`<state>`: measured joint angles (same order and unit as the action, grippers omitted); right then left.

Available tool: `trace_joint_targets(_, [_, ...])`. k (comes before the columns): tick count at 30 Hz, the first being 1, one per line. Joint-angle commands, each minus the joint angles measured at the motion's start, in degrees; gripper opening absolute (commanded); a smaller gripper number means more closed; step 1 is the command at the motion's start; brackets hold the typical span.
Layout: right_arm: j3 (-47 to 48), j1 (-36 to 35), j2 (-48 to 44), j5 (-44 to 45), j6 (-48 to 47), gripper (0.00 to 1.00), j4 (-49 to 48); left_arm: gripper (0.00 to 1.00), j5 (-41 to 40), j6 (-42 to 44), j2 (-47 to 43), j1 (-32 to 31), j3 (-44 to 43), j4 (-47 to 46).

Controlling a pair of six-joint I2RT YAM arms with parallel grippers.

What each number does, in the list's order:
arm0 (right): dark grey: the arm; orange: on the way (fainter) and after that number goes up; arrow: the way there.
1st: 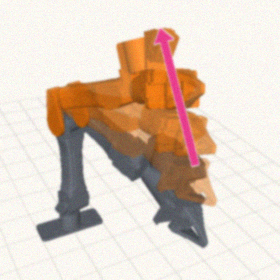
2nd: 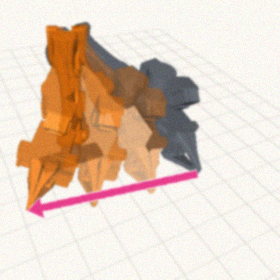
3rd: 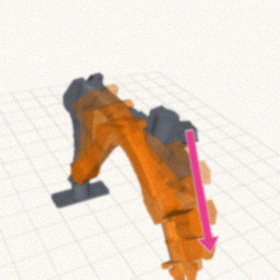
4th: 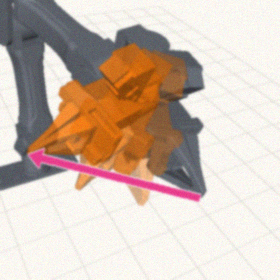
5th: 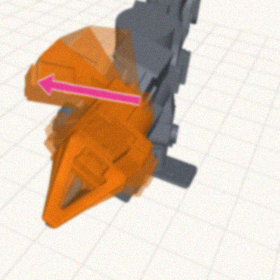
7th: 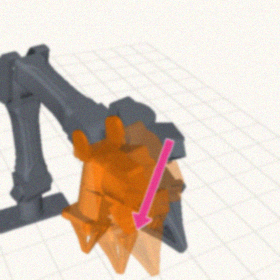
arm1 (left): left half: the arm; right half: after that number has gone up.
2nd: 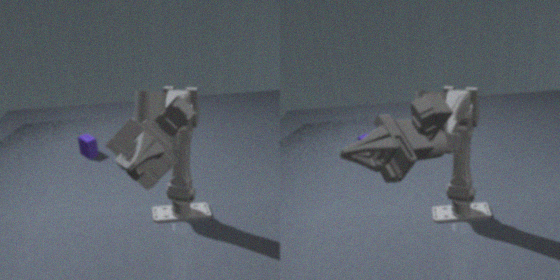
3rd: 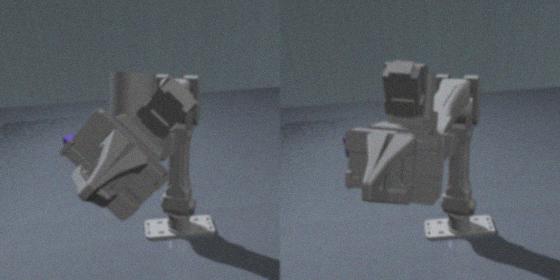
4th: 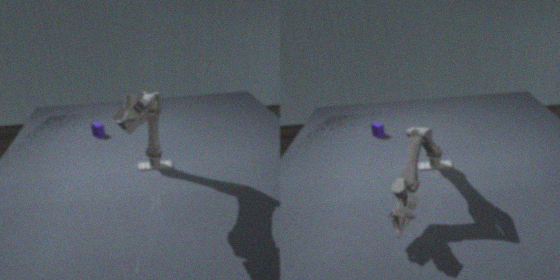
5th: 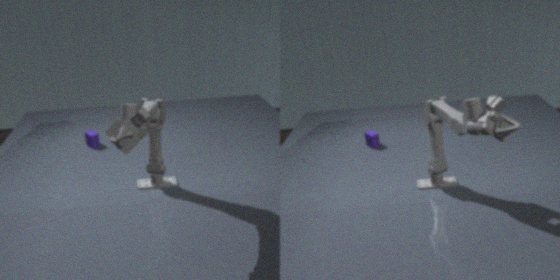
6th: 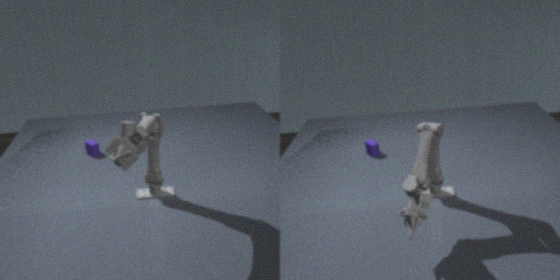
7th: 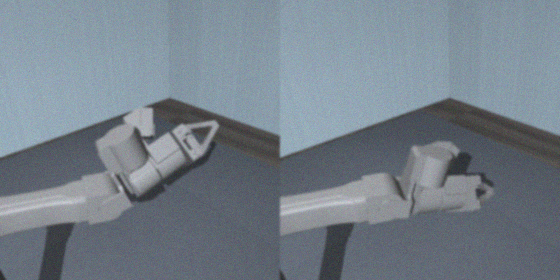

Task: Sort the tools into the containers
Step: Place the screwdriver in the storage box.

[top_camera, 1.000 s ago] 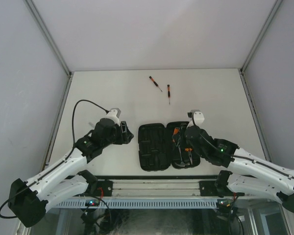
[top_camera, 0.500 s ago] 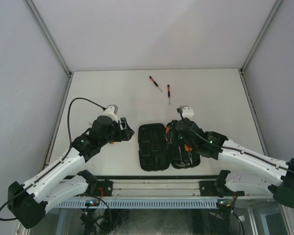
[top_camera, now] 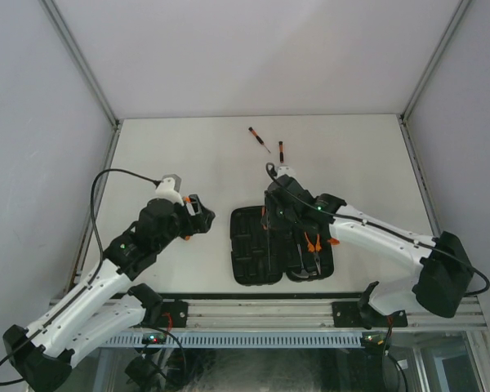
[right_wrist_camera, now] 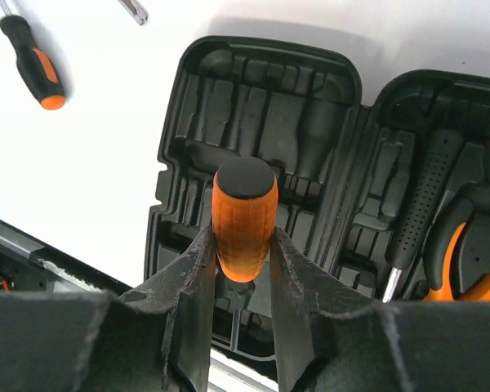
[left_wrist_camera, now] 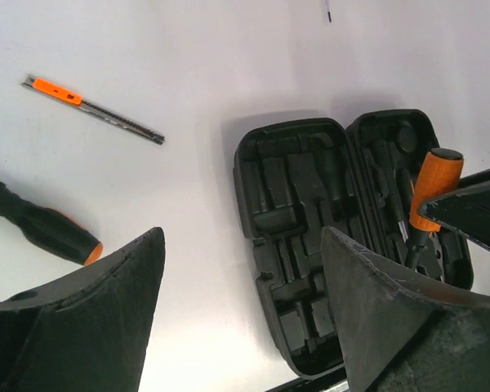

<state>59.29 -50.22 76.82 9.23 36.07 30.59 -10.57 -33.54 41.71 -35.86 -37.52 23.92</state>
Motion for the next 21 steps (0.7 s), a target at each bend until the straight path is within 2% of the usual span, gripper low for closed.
trace_joint_targets(1, [5.04, 1.02, 4.63, -3.06, -3.17, 0.0, 1.56, 0.81, -3.81, 2.61, -2.11, 0.35, -3.01, 1.66])
trace_joint_targets(21, [11.02, 6.32, 18.11, -5.49, -6.8, 0.01, 3.51, 0.81, -5.25, 4.63, -1.36, 0.43, -4.66, 5.85])
